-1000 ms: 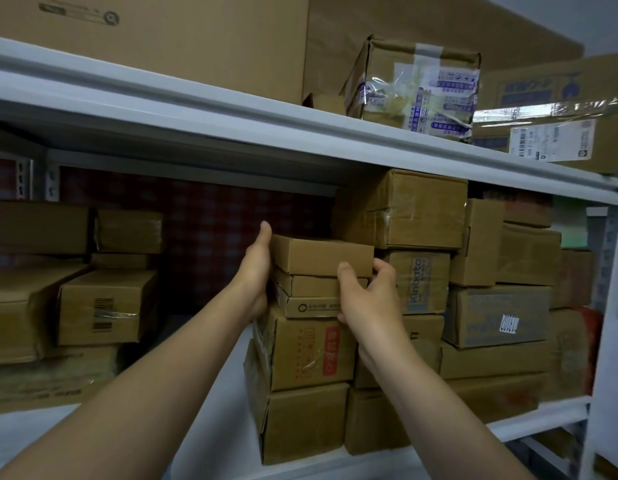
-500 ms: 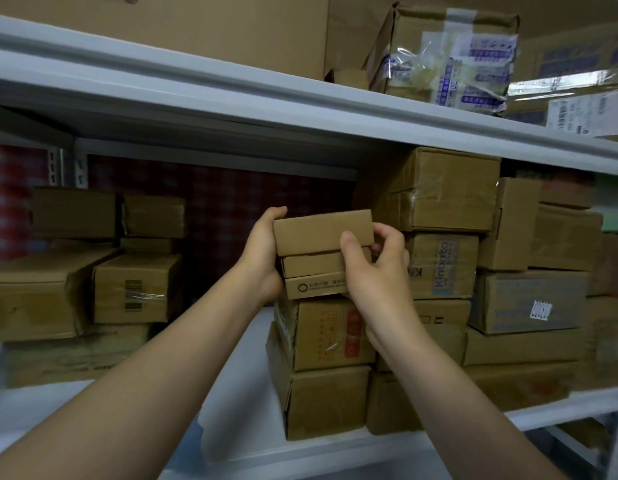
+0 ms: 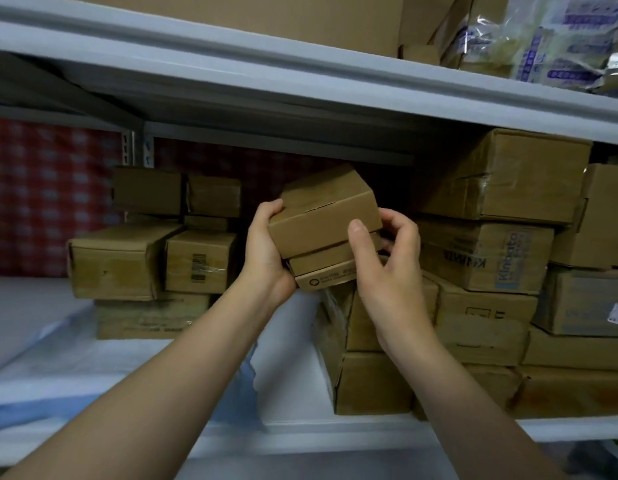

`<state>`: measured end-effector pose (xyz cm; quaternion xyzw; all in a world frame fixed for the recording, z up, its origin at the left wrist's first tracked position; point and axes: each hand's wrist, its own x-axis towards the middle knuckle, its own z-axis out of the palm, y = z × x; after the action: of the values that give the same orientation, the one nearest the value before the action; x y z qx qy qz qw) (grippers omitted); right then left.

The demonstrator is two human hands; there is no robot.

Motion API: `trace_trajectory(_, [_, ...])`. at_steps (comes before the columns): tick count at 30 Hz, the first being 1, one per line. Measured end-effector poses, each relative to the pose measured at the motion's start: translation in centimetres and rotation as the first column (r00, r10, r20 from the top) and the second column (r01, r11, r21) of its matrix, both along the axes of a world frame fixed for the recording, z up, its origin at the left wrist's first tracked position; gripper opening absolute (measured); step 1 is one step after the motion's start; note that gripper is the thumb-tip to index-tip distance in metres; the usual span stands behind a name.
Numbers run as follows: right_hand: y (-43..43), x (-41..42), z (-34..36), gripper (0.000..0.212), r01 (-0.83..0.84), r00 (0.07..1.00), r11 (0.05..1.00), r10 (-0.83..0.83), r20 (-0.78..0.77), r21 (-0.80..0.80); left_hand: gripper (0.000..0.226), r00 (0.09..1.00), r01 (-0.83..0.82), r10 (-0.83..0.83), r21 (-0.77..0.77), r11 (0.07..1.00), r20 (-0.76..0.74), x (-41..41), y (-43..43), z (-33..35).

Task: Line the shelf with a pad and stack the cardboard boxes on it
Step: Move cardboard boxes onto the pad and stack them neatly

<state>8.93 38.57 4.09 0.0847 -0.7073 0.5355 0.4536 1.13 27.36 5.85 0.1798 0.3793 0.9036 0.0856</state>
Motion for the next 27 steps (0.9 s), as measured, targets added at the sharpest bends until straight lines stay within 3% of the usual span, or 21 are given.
trace_trajectory(4, [-1.7,-0.2,-0.9,0.06,-0.043,0.997,0.997,0.047,0.067,-0.063,0.041,0.995,-0.059,0.063,0.052,0.997,-0.073,0.0,-1.7,-0.3])
trace_trajectory(8, [-3.6,-0.7,-1.4,0.055,-0.105,0.981,0.969,0.138,0.134,-0.223,0.063,0.988,-0.125,0.13,0.06,0.99,-0.082,-0.1,-3.7,-0.4])
trace_trajectory(11, [-5.8,-1.3,-1.7,0.052,-0.103,0.979,0.953,0.149,0.142,-0.285,0.068,0.979,-0.189,0.197,0.118,0.975,-0.056,0.0,-5.7,-0.3])
trace_trajectory(14, [-8.6,-1.6,-2.1,0.074,-0.142,0.971,0.919,0.202,0.129,-0.369,0.075,0.97,-0.225,0.235,0.133,0.965,-0.057,-0.1,-8.1,-0.7])
trace_trajectory(16, [-10.2,-1.7,-2.2,0.08,-0.163,0.958,0.863,0.255,0.134,-0.478,0.086,0.977,-0.199,0.207,0.123,0.972,-0.056,0.1,-9.5,-0.9])
trace_trajectory(18, [-11.4,-1.6,-2.3,0.064,-0.211,0.928,0.738,0.358,0.107,-0.642,0.104,0.981,-0.18,0.185,0.096,0.979,-0.053,0.2,-10.8,-1.2])
trace_trajectory(22, [-13.8,-1.3,-3.3,0.055,-0.352,0.783,0.539,0.618,0.075,-0.765,0.12,0.981,-0.163,0.166,0.034,0.986,-0.1,0.3,-12.9,-2.2])
trace_trajectory(27, [-15.1,-0.8,-3.9,0.044,-0.366,0.79,0.513,0.612,0.032,-0.777,0.11,0.972,-0.163,0.156,-0.028,0.986,-0.176,0.0,-15.7,-2.6])
